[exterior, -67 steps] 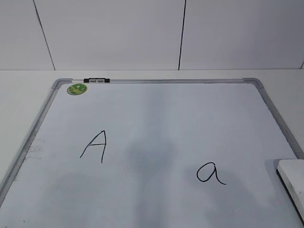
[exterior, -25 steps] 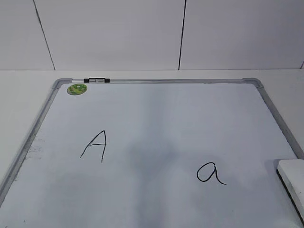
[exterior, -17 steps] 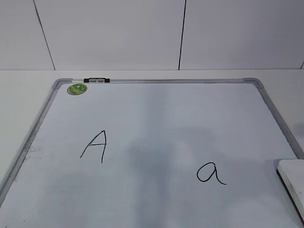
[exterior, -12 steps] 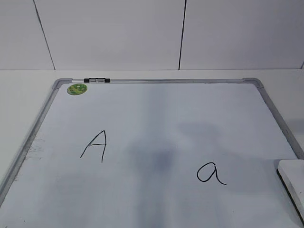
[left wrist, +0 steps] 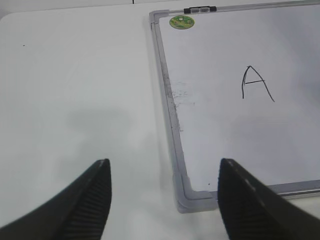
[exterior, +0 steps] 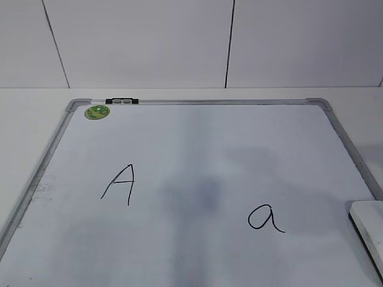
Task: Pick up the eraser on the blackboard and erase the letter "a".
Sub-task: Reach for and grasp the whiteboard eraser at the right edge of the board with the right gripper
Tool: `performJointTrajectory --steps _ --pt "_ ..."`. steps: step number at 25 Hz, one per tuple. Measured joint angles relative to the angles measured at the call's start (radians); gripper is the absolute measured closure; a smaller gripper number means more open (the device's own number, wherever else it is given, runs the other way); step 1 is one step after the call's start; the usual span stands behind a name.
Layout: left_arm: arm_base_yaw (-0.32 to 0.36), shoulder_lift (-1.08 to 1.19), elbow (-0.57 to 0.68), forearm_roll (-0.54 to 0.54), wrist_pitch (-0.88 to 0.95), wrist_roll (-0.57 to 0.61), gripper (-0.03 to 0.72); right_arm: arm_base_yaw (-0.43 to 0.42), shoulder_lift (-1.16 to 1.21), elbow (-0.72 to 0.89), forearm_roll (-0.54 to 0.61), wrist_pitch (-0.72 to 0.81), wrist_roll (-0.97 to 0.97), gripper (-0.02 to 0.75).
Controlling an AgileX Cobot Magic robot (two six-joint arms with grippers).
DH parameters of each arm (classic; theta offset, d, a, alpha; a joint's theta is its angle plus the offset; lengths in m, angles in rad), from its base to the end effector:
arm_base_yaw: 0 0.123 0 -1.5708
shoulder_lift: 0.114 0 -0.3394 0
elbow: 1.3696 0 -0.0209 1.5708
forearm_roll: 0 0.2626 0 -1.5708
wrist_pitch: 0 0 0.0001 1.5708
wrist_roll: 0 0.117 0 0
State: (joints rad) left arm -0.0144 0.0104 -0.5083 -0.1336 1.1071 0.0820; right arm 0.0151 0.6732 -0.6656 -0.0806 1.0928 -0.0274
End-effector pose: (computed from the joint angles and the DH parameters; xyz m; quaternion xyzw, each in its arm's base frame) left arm -0.0287 -0.0135 0.2699 0.0457 0.8625 -0.0497 0.5015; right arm 0.0825 -0.0071 0.3061 -0.0284 0.9602 -0.0412 0.2747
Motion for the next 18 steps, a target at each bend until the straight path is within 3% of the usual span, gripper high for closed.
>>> performJointTrajectory --steps 8,18 --pt "0.000 0.000 0.000 0.000 0.000 0.000 0.191 0.000 0.138 0.000 0.038 -0.071 -0.033 0.122" --pt "0.000 0.000 0.000 0.000 0.000 0.000 0.191 0.000 0.346 -0.001 0.091 -0.138 -0.050 0.102"
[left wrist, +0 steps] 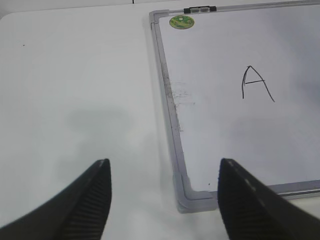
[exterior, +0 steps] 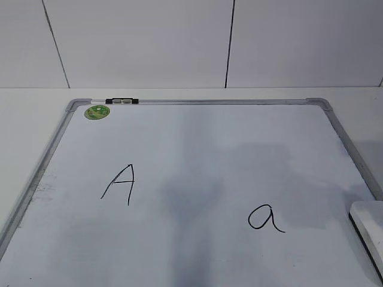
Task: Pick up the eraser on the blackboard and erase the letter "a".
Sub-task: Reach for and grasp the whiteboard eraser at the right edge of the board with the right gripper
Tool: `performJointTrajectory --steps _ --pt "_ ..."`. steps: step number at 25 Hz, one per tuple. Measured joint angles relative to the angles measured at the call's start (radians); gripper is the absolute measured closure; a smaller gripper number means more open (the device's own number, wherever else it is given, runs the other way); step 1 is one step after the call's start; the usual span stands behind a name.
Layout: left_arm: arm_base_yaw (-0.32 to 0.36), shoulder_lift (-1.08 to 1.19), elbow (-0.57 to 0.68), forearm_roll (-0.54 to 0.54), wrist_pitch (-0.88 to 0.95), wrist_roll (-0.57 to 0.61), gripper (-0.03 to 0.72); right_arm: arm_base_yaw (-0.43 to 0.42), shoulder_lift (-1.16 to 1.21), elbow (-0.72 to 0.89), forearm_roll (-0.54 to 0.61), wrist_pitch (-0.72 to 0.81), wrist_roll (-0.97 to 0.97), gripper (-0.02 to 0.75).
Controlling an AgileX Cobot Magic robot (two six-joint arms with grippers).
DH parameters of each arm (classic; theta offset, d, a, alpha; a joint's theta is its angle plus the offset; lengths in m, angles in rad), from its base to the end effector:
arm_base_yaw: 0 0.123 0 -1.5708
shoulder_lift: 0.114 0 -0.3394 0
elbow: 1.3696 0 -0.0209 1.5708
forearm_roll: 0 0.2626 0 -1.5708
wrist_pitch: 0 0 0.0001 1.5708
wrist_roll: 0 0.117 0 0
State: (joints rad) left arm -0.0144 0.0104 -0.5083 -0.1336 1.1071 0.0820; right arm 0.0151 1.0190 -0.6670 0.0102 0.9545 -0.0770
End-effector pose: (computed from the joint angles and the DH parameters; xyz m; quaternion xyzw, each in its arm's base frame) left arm -0.0287 -0.0135 0.2699 0.0457 0.8625 -0.0497 0.5015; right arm 0.1552 0.0033 0.2720 -0.0432 0.9836 -0.0008 0.1749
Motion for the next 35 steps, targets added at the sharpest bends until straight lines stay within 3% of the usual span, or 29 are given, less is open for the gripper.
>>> performJointTrajectory --steps 8,16,22,35 --pt "0.000 0.000 0.000 0.000 0.000 0.000 0.191 0.000 0.118 0.000 0.026 -0.066 -0.029 0.109" --pt "0.000 0.000 0.000 0.000 0.000 0.000 0.191 0.000 0.126 -0.001 0.029 -0.127 -0.034 0.186" --pt "0.000 0.000 0.000 0.000 0.000 0.000 0.191 0.000 0.132 -0.001 0.034 -0.105 -0.039 0.075" --pt "0.000 0.000 0.000 0.000 0.000 0.000 0.191 0.000 0.231 -0.001 0.077 -0.088 -0.074 0.060"
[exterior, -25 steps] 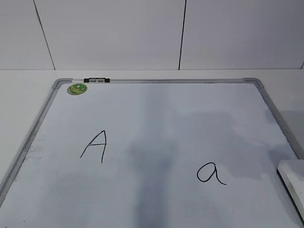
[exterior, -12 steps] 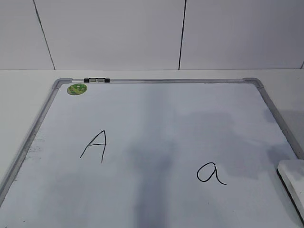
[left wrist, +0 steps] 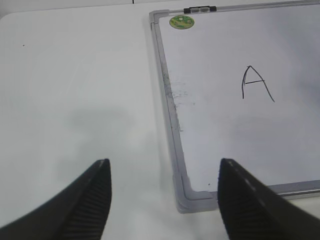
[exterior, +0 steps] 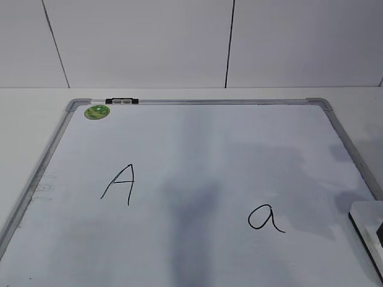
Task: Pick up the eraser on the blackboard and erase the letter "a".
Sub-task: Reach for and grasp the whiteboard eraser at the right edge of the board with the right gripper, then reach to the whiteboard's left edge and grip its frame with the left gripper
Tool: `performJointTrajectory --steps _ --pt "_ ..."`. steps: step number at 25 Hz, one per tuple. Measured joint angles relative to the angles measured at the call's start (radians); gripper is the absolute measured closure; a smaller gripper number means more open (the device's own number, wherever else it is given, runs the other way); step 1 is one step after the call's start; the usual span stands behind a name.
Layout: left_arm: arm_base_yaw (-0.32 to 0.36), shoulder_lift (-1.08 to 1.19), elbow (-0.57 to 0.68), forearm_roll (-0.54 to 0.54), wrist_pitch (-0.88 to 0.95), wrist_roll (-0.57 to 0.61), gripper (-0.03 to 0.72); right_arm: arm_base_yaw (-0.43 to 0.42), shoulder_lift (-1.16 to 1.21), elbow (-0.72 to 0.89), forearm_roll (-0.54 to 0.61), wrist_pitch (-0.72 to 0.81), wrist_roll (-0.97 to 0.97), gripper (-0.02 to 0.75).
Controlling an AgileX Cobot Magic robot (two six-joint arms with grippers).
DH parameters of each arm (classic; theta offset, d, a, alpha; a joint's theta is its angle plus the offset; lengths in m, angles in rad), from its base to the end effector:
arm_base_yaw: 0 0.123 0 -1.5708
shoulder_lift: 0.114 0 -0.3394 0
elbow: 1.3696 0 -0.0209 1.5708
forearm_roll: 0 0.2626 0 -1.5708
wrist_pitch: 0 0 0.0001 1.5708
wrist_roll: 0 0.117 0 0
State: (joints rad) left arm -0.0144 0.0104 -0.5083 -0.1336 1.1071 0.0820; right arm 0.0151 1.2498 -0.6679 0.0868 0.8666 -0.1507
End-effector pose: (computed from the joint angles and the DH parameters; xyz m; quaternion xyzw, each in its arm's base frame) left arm -0.0287 -0.0135 0.2699 0.0457 0.8625 -0.0497 0.5015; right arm 0.1955 0.0107 0.2347 -0.0579 0.9922 0.0287 0.1066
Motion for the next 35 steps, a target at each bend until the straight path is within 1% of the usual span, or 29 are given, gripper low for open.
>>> performJointTrajectory --steps 14,20,35 --pt "0.000 0.000 0.000 0.000 0.000 0.000 0.191 0.000 0.135 -0.001 0.006 -0.018 -0.026 0.060" --pt "0.000 0.000 0.000 0.000 0.000 0.000 0.191 0.000 0.154 -0.001 0.006 -0.084 -0.027 0.062" --pt "0.000 0.000 0.000 0.000 0.000 0.000 0.191 0.000 0.221 -0.001 0.006 -0.173 -0.028 0.070"
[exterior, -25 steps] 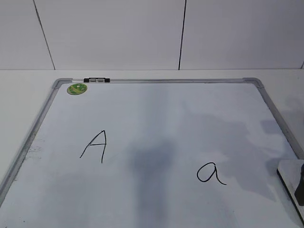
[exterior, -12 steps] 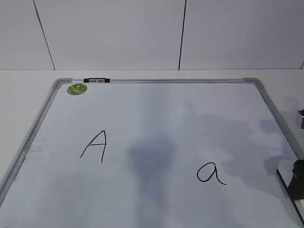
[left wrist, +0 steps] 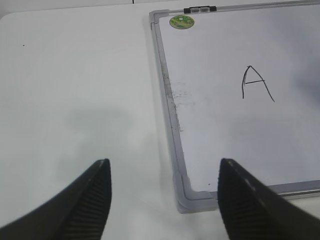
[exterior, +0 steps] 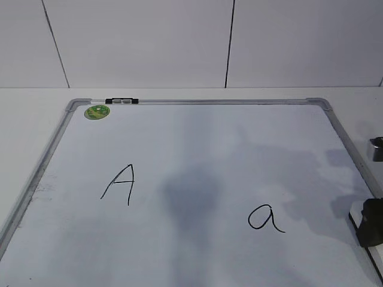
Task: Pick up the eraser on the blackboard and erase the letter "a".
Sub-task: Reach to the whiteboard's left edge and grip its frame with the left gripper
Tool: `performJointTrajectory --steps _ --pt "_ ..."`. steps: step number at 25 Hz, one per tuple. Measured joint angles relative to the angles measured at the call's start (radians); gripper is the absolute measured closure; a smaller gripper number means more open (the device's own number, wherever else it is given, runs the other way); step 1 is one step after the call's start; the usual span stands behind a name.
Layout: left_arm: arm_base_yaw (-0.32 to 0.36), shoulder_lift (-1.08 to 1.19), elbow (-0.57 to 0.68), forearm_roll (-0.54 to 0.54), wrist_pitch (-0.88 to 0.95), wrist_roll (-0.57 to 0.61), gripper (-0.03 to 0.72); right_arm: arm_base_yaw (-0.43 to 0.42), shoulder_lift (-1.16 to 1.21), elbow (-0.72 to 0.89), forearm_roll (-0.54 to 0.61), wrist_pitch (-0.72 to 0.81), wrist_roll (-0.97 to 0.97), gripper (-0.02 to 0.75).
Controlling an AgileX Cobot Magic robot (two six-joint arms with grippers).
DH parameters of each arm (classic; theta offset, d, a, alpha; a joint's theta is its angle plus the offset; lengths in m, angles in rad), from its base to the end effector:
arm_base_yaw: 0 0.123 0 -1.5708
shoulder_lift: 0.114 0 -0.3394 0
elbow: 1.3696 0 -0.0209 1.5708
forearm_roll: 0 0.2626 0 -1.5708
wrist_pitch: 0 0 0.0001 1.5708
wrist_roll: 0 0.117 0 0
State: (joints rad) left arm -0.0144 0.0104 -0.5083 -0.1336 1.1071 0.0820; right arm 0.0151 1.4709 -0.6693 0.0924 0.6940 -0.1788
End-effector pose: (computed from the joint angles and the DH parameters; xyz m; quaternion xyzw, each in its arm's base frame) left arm -0.0287 -0.0135 0.2699 0.0457 0.8625 -0.0497 0.5015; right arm 0.2358 0.0105 0.1909 -0.0635 0.9942 0.0256 0.0834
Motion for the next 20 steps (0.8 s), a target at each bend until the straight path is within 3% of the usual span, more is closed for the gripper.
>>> performJointTrajectory --steps 8,13,20 --pt "0.000 0.000 0.000 0.000 0.000 0.000 0.191 0.000 0.007 -0.001 0.000 -0.004 0.000 0.090" --pt "0.000 0.000 0.000 0.000 0.000 0.000 0.191 0.000 0.007 -0.001 0.008 -0.003 0.000 0.160" --pt "0.000 0.000 0.000 0.000 0.000 0.000 0.191 0.000 0.007 -0.001 0.009 -0.003 0.000 0.170"
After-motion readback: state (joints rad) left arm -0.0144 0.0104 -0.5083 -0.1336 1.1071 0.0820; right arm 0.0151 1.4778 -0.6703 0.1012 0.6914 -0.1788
